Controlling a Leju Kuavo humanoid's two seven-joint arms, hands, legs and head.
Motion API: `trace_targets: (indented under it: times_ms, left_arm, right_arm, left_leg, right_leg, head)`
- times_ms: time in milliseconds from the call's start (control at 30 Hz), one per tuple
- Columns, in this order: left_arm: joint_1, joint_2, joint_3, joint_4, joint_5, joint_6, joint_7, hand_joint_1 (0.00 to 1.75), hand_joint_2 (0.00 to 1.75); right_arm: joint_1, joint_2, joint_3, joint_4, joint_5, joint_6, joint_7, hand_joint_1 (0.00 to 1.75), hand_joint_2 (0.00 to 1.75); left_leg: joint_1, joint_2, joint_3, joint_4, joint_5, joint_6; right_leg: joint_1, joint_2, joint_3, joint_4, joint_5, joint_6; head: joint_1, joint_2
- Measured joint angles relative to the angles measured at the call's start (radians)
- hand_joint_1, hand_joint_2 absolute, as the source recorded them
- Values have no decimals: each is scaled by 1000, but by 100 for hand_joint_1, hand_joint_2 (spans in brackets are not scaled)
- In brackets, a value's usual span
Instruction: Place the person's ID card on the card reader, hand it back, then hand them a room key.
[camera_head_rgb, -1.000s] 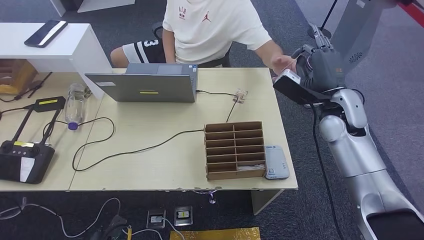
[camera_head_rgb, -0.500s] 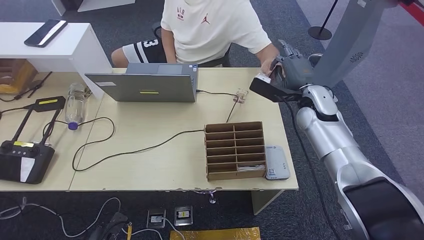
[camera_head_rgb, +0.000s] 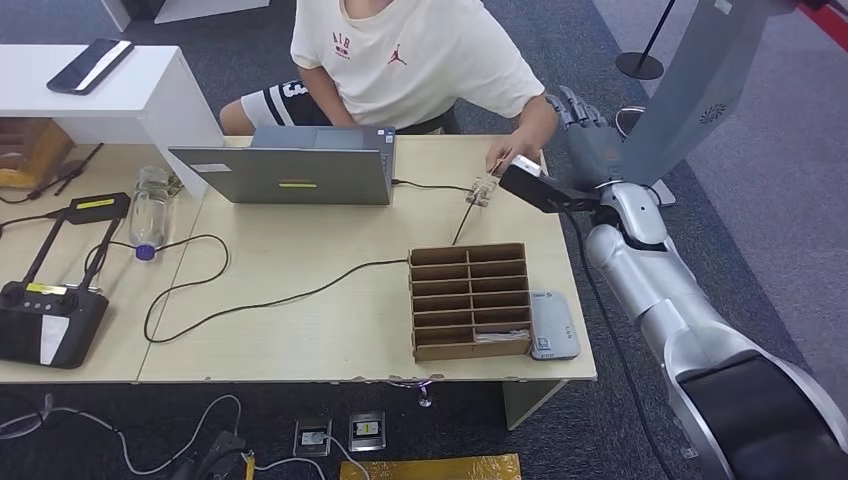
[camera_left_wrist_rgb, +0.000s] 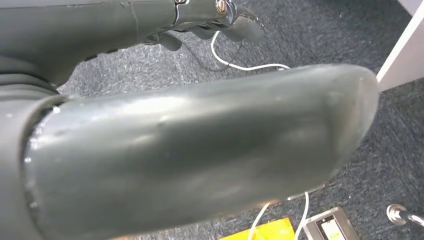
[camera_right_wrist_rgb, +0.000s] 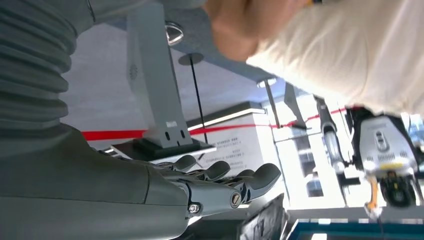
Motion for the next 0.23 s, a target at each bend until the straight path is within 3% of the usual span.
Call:
trace_targets:
  times_ms: [233]
  left_arm:
    - [33, -6, 0, 0, 39, 60, -25, 0, 0]
  right_arm:
    - [-21, -94, -64, -10, -145, -160, -65, 0, 175]
  left_leg:
    - [-1, 0, 0, 1, 0, 0]
  right_leg:
    - [-1, 0, 0, -2, 0, 0]
  head:
    - [0, 0]
